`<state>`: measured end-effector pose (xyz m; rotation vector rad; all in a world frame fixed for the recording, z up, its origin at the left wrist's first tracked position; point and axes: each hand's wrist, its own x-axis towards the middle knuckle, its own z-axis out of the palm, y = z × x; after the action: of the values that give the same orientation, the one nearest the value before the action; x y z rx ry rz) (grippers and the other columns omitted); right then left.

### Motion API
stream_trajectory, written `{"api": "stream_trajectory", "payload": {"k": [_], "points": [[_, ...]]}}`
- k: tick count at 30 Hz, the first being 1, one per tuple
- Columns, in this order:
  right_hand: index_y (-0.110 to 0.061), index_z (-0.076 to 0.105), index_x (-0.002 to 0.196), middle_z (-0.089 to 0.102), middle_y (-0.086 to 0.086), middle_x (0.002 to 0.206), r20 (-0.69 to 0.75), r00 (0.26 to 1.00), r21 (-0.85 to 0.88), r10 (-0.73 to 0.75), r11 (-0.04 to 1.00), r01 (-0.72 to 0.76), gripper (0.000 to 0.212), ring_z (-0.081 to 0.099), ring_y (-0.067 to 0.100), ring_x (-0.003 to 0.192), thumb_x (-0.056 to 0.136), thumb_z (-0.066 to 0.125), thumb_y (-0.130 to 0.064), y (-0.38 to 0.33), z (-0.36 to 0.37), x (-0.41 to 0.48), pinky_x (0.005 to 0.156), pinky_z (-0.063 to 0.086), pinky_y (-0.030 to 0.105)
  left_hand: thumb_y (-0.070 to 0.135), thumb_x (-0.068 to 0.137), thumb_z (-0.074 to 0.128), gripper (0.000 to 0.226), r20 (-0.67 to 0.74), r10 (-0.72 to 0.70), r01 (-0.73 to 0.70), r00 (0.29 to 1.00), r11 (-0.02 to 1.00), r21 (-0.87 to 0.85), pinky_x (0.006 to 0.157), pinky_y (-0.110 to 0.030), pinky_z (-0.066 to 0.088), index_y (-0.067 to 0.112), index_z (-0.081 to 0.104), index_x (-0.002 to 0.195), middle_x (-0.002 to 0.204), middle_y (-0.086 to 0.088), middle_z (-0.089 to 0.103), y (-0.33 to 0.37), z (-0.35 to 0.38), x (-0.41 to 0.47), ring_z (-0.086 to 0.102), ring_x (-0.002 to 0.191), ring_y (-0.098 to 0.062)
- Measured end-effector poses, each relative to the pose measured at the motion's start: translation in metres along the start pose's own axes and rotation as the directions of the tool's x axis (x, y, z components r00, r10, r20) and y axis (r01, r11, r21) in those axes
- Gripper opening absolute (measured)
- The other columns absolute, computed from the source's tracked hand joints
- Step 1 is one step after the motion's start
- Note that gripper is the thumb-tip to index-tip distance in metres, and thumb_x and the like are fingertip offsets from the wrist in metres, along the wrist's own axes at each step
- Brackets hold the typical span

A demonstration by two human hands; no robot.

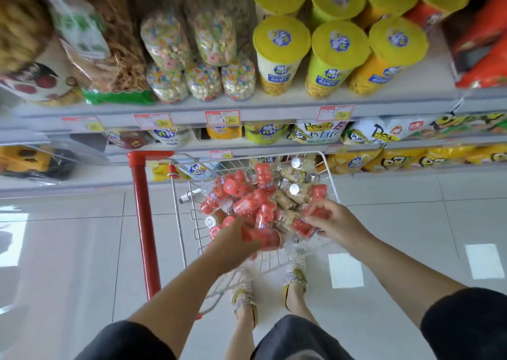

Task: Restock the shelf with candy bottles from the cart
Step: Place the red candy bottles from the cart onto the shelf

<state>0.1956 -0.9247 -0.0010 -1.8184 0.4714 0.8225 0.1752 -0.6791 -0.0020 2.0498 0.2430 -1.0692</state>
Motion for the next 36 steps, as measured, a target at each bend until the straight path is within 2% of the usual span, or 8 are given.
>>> {"api": "stream_trajectory", "payload": {"k": [4, 9, 15, 19, 25, 28, 30, 36], "points": [[-0.033, 0.059, 0.067, 0.073, 0.008, 0.097, -0.085, 0.991, 0.170, -0.101, 0.979, 0.114, 0.028, 0.071, 0.035, 0.093, 0.082, 0.080, -0.022, -0.051, -0.015, -0.047, 0.086, 0.054, 0.056, 0.034, 0.090, 0.067, 0.031, -0.068, 0.093, -0.104, 0.993, 0.977, -0.186, 0.070, -0.030, 0.060, 0.019, 0.060, 0.116, 0.093, 0.001, 0.071, 0.042, -0.043, -0.042, 0.070, 0.074, -0.010], [-0.028, 0.040, 0.068, 0.067, 0.012, 0.089, -0.176, 0.963, 0.331, -0.205, 0.909, 0.254, 0.042, 0.072, 0.040, 0.086, 0.080, 0.080, -0.028, -0.111, -0.016, -0.109, 0.067, 0.048, 0.052, 0.021, 0.093, 0.065, 0.011, -0.183, 0.133, -0.206, 0.974, 0.853, -0.479, 0.062, -0.029, 0.052, 0.017, 0.069, 0.103, 0.082, -0.007, 0.063, 0.098, -0.079, -0.089, 0.056, 0.065, -0.017], [-0.021, 0.042, 0.080, 0.064, 0.015, 0.089, -0.135, 0.926, 0.486, -0.353, 0.791, 0.372, 0.035, 0.065, 0.042, 0.081, 0.080, 0.077, -0.024, -0.163, -0.022, -0.161, 0.079, 0.047, 0.063, 0.035, 0.091, 0.065, 0.034, -0.233, 0.193, -0.303, 0.953, 0.637, -0.709, 0.080, -0.034, 0.054, 0.012, 0.065, 0.116, 0.097, -0.009, 0.069, 0.142, -0.112, -0.134, 0.063, 0.093, -0.022], [-0.015, 0.040, 0.085, 0.068, 0.016, 0.097, -0.089, 0.881, 0.612, -0.465, 0.672, 0.417, 0.031, 0.065, 0.033, 0.084, 0.084, 0.068, -0.003, -0.193, -0.022, -0.183, 0.073, 0.054, 0.051, 0.058, 0.089, 0.060, 0.060, -0.194, 0.223, -0.283, 0.955, 0.504, -0.816, 0.071, -0.036, 0.058, 0.013, 0.059, 0.129, 0.118, -0.009, 0.069, 0.163, -0.120, -0.156, 0.068, 0.102, -0.023], [-0.017, 0.048, 0.085, 0.062, 0.024, 0.103, -0.121, 0.841, 0.706, -0.527, 0.550, 0.446, 0.030, 0.063, 0.036, 0.087, 0.073, 0.071, -0.002, -0.225, -0.021, -0.196, 0.058, 0.055, 0.042, 0.068, 0.083, 0.052, 0.074, -0.053, 0.201, -0.100, 0.978, 0.231, -0.968, 0.065, -0.040, 0.057, 0.005, 0.064, 0.119, 0.094, -0.010, 0.072, 0.203, -0.124, -0.173, 0.071, 0.074, -0.023], [-0.014, 0.046, 0.094, 0.065, 0.017, 0.091, -0.178, 0.839, 0.725, -0.515, 0.508, 0.465, 0.034, 0.065, 0.028, 0.074, 0.072, 0.071, -0.009, -0.245, -0.032, -0.198, 0.054, 0.051, 0.037, 0.060, 0.090, 0.056, 0.053, -0.008, 0.263, -0.068, 0.965, 0.216, -0.974, 0.059, -0.037, 0.055, 0.007, 0.059, 0.094, 0.069, -0.010, 0.063, 0.226, -0.133, -0.173, 0.064, 0.058, -0.024], [-0.013, 0.046, 0.100, 0.063, 0.018, 0.096, -0.241, 0.831, 0.683, -0.502, 0.520, 0.513, 0.046, 0.064, 0.031, 0.078, 0.070, 0.079, -0.003, -0.257, -0.045, -0.190, 0.057, 0.050, 0.038, 0.031, 0.087, 0.066, 0.026, 0.018, 0.376, -0.087, 0.927, 0.261, -0.961, 0.056, -0.034, 0.054, 0.010, 0.052, 0.084, 0.065, -0.009, 0.056, 0.246, -0.141, -0.172, 0.058, 0.055, -0.023], [-0.022, 0.032, 0.137, 0.063, 0.014, 0.117, -0.317, 0.801, 0.496, -0.508, 0.631, 0.596, 0.071, 0.067, 0.025, 0.096, 0.083, 0.073, -0.004, -0.299, -0.106, -0.153, 0.078, 0.056, 0.044, -0.005, 0.086, 0.059, 0.019, -0.223, 0.469, -0.430, 0.854, 0.399, -0.810, 0.055, -0.033, 0.055, 0.007, 0.053, 0.100, 0.085, -0.012, 0.055, 0.308, -0.163, -0.136, 0.058, 0.071, -0.023]]}}
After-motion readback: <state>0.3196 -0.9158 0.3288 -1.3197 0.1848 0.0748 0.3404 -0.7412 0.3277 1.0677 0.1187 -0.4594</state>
